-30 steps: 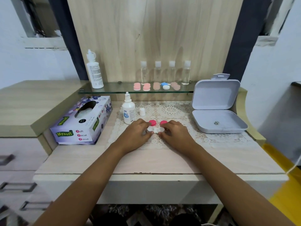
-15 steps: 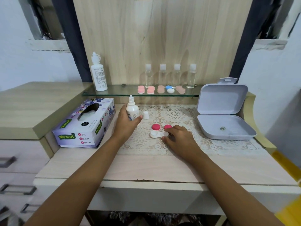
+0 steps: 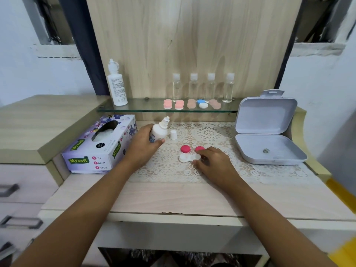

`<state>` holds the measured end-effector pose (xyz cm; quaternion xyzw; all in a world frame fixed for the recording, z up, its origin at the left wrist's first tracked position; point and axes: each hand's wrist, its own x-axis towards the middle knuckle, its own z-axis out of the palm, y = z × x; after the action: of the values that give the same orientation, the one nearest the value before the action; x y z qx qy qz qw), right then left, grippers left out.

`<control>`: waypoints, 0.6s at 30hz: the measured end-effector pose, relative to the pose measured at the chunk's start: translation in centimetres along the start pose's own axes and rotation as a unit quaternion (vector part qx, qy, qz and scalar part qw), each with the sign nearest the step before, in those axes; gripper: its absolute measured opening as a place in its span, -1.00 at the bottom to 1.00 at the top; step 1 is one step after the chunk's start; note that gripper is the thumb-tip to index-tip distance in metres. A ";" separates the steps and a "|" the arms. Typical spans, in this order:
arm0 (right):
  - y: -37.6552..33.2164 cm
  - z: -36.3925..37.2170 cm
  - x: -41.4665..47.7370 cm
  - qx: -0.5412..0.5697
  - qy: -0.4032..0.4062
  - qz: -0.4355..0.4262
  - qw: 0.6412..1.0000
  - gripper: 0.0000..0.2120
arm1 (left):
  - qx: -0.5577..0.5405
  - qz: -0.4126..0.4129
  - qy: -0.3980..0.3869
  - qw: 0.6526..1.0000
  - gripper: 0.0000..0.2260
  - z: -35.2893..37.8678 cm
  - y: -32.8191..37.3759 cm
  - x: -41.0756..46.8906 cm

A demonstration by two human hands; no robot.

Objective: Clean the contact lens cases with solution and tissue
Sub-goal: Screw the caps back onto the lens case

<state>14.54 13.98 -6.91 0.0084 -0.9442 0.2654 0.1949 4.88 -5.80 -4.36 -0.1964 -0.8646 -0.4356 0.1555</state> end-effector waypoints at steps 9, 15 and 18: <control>0.1 0.1 0.1 -0.004 0.005 -0.006 1.000 -0.73 | 0.217 0.163 -0.095 0.958 -0.48 -2.4 -0.4 -1.0; 0.2 0.2 0.2 -0.007 0.006 -0.009 1.000 -0.73 | 0.308 0.269 -0.104 0.907 -0.48 -2.4 -0.8 -0.7; 0.1 0.1 0.1 -0.013 0.000 -0.006 1.000 -0.73 | 0.342 0.311 -0.108 0.880 -0.48 -2.2 -0.7 -0.5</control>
<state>14.41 13.99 -6.98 0.0115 -0.9473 0.2522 0.1970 5.20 -8.09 -3.79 -0.4355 -0.8657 -0.0181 0.2462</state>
